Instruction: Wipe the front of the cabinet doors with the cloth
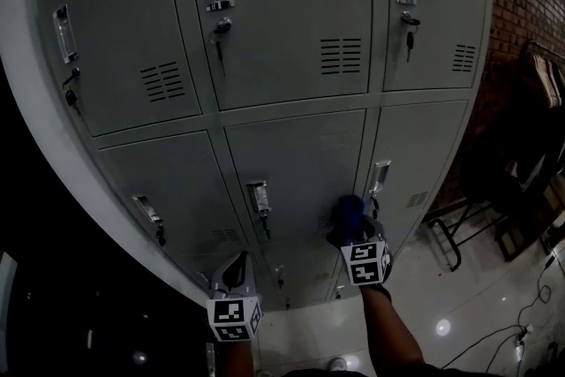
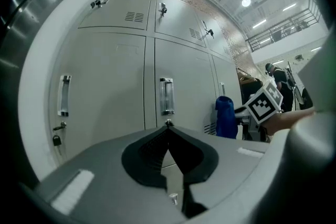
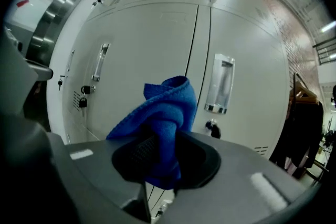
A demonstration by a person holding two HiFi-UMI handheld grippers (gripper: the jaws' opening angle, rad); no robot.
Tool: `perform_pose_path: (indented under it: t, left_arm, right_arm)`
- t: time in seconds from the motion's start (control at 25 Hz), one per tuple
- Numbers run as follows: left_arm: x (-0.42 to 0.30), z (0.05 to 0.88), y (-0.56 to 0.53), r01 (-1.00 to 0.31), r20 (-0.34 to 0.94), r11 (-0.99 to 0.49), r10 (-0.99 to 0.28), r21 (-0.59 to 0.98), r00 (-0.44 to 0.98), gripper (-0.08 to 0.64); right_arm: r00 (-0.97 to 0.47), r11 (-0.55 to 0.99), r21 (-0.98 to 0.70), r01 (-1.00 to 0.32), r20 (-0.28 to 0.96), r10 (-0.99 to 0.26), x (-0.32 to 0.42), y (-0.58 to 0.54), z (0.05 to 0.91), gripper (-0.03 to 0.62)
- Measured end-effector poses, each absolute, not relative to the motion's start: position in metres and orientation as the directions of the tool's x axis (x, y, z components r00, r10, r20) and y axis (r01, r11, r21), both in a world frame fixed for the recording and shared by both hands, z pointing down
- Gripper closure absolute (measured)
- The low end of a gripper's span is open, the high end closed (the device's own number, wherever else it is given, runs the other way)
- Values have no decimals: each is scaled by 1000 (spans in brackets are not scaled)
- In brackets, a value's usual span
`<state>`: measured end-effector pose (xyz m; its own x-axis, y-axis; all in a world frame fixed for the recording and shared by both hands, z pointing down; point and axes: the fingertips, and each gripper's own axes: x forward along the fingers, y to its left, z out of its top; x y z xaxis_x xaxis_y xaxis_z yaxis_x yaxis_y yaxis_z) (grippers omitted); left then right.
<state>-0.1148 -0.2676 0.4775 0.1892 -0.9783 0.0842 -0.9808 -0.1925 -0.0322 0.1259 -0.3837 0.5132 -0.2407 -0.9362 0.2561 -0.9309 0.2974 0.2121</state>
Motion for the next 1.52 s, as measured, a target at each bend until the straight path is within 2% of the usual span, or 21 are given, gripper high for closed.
perform_pose_path:
  t: [0.24, 0.48, 1.52]
  left_arm:
    - [-124, 471, -262, -980, 62, -195, -979, -36, 193, 543]
    - [-144, 471, -258, -985, 56, -171, -984, -23, 169, 543]
    - [-233, 479, -223, -996, 50, -93, -994, 2, 93, 543]
  right_arm:
    - [-211, 288, 194, -938, 341, -916, 123, -392, 551, 509]
    - [-183, 280, 241, -930, 357, -916, 110, -408, 556, 512]
    - [-365, 474, 295, -830, 355, -861, -63, -377, 556, 512]
